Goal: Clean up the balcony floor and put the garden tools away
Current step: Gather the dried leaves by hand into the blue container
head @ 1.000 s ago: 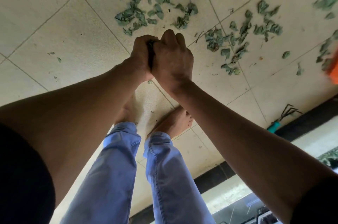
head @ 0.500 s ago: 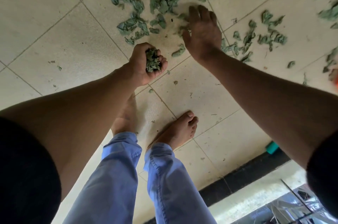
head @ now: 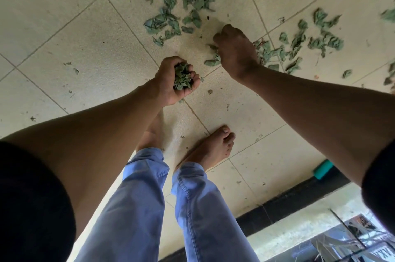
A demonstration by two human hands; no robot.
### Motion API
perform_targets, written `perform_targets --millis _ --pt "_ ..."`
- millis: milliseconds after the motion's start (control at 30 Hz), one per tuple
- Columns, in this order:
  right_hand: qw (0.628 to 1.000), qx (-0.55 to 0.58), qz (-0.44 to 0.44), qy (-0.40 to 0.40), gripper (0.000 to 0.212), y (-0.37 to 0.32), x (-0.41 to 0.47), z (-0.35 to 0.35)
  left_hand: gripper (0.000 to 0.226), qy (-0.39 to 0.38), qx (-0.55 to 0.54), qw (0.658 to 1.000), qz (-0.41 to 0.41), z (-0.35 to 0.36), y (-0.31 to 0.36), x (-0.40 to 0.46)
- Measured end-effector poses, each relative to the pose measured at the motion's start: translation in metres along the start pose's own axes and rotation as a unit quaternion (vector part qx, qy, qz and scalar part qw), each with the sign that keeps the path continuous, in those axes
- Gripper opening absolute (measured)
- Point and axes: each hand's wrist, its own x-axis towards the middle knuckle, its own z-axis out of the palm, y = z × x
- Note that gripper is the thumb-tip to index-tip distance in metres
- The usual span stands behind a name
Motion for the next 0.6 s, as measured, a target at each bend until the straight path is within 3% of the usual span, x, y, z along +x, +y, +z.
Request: perform_targets --millis 167,267,333,433,600 --pt "0.964 0.206 0.133 0.104 0.014 -0.015 0.001 -0.007 0.039 0.01 -0.01 1.0 -0.007 -0.004 -0.002 -0.005" --pt "0.924 0.325 0.124 0.158 0.002 -0.049 -0.011 -0.027 0.037 0.027 -0.022 0.999 -0.001 -0.005 0.0 -0.012" --pt "0.913 0.364 0.098 0.153 0.008 -0.077 -0.027 -0.038 0.031 0.033 -0.027 0.999 0.008 -0.003 0.002 -0.021" --pt "0.932 0.333 0.083 0.119 0.002 -0.111 -0.047 -0.037 0.031 0.05 0.0 0.999 0.021 0.0 0.004 -0.034" --pt "0.977 0.154 0.088 0.12 0.019 -0.144 -0.059 -0.024 0.039 0.066 0.015 0.998 0.003 -0.003 0.005 -0.041"
